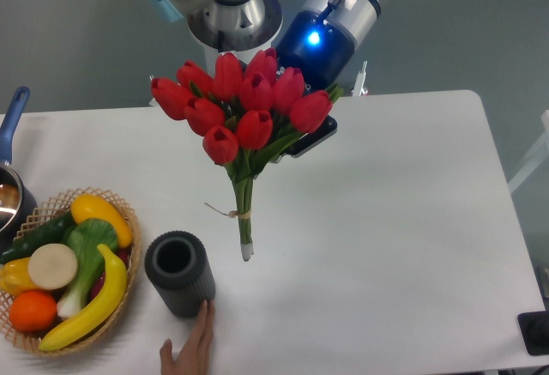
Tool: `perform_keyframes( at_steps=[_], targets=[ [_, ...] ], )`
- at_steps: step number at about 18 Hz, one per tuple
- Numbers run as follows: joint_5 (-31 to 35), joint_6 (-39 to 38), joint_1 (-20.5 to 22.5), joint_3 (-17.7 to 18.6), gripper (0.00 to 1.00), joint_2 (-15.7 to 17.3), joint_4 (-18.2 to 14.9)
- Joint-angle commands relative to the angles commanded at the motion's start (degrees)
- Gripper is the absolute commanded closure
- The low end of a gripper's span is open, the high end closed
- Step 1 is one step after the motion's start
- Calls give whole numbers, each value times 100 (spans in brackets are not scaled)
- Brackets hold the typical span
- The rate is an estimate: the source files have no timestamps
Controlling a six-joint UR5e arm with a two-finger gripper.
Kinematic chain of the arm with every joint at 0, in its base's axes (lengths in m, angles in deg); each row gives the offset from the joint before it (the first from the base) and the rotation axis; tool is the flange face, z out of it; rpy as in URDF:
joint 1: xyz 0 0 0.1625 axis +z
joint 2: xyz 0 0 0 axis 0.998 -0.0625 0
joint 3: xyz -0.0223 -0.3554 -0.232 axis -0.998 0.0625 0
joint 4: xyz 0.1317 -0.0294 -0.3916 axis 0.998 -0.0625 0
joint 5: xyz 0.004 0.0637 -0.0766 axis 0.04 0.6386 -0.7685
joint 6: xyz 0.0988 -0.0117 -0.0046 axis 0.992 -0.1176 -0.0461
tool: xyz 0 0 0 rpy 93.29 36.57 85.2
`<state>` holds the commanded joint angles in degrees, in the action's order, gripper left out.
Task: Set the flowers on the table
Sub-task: 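Carry the red tulip bunch with the gripper down toward the table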
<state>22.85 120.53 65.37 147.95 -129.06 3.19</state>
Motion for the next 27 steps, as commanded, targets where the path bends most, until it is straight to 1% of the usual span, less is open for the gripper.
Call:
perform_keyframes(
  at_steps=[2, 7, 8, 11, 15, 19, 23, 25, 27],
  targets=[
    [0, 17, -9, 79, 58, 26, 9],
    [79, 26, 70, 79, 58, 44, 0],
    [157, 26, 70, 62, 58, 53, 0],
    [666, 105, 62, 35, 58, 88, 0],
    [834, 202, 53, 9, 58, 79, 0],
    [1808, 404, 35, 62, 58, 97, -9],
    [2617, 553, 9, 114, 57, 97, -44],
    [3039, 868, 9, 228, 57, 70, -53],
    [3653, 1316, -9, 474, 57, 97, -62]
  ],
)
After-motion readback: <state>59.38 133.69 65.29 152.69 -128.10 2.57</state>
